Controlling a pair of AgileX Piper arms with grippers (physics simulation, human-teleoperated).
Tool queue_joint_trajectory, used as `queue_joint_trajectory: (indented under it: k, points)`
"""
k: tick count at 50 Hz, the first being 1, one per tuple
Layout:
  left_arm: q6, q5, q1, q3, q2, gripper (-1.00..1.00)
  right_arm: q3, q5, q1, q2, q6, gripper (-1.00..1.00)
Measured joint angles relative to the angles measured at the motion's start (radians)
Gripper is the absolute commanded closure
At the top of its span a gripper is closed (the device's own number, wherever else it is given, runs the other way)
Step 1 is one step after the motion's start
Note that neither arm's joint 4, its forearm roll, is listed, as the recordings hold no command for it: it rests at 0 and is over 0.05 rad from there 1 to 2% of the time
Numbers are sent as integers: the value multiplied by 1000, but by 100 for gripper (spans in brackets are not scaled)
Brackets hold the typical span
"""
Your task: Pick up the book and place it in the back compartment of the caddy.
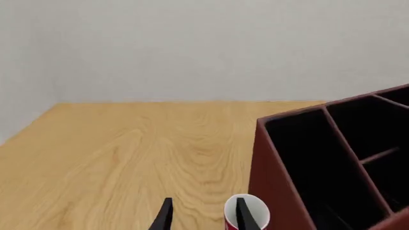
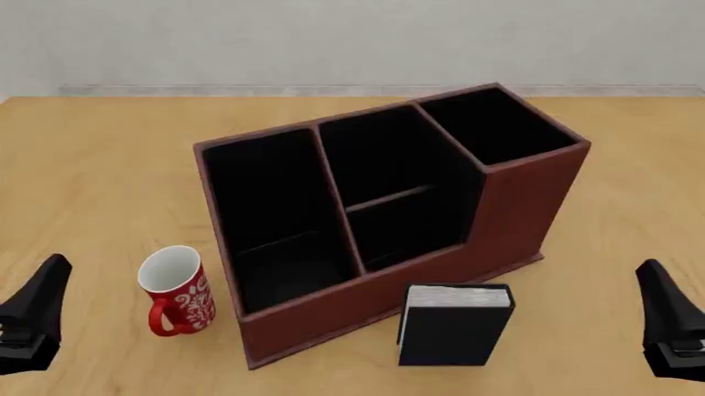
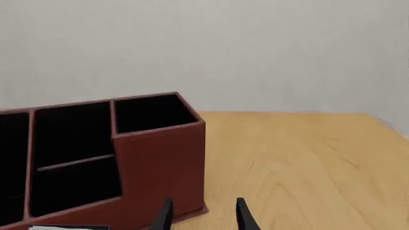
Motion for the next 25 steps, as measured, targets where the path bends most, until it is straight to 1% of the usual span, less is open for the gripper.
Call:
queue_joint_trajectory:
  k: [4, 11, 18, 25]
  points:
    - [28, -15, -24, 12, -18, -100, -1, -6, 3, 0, -13, -100]
    - [40, -7, -68, -3, -36, -100, -1, -13, 5, 0, -26, -100]
    - [39, 39, -127, -55, -45, -100, -1, -17, 7, 1, -33, -100]
    - [34, 101, -188, -126, -49, -100, -1, -19, 8, 1, -36, -100]
